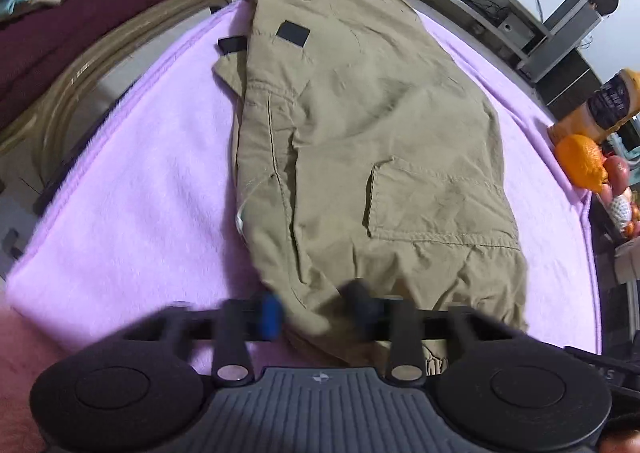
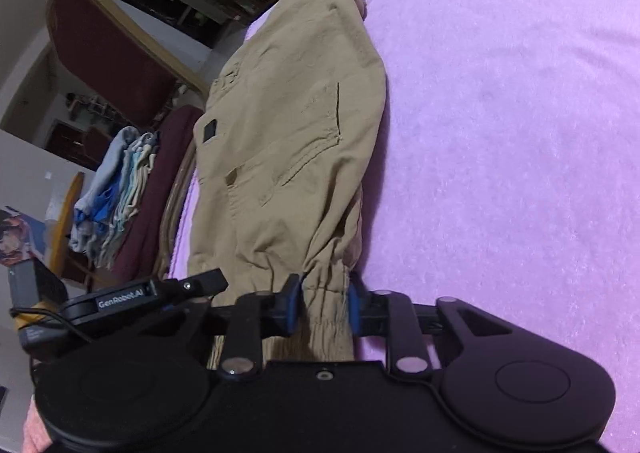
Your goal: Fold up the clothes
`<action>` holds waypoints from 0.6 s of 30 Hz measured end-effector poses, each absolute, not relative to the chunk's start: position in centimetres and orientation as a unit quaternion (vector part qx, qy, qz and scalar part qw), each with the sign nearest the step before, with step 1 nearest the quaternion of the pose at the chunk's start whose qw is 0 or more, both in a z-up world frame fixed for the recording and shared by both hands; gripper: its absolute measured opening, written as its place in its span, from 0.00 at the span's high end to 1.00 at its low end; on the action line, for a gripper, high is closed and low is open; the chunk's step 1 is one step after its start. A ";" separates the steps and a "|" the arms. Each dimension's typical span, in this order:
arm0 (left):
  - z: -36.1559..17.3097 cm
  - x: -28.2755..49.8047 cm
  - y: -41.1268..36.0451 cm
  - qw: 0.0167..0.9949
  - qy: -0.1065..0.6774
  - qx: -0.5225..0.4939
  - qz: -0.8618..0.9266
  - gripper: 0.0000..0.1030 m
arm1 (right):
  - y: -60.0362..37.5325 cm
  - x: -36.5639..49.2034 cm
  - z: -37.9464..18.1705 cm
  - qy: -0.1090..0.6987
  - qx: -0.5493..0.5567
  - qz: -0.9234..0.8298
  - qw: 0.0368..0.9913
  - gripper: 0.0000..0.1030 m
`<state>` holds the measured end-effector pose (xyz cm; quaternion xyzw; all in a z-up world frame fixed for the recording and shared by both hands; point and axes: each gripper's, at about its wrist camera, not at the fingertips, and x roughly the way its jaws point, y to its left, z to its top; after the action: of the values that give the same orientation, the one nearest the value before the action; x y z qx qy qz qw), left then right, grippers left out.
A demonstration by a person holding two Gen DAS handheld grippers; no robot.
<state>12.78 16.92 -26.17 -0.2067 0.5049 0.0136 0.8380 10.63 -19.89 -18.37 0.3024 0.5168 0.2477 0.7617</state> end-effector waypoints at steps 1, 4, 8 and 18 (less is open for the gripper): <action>-25.8 12.7 16.9 0.835 0.506 -0.216 0.014 0.93 | -19.9 10.6 -18.0 0.516 0.303 0.240 0.764 0.82; -24.4 11.9 16.7 0.827 0.495 -0.265 -0.011 0.95 | -21.3 9.9 -14.8 0.489 0.306 0.237 0.782 0.83; -23.4 11.4 14.6 0.815 0.491 -0.303 -0.045 0.94 | -23.9 9.1 -11.0 0.461 0.278 0.220 0.814 0.83; -23.9 10.6 11.5 0.818 0.531 -0.216 -0.041 0.84 | -26.3 9.5 -13.8 0.517 0.220 0.152 0.813 0.66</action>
<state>10.55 11.54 -23.87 -0.2165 0.5307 -0.0414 0.8184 9.50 -26.27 -13.77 0.2203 0.5169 0.1524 0.8131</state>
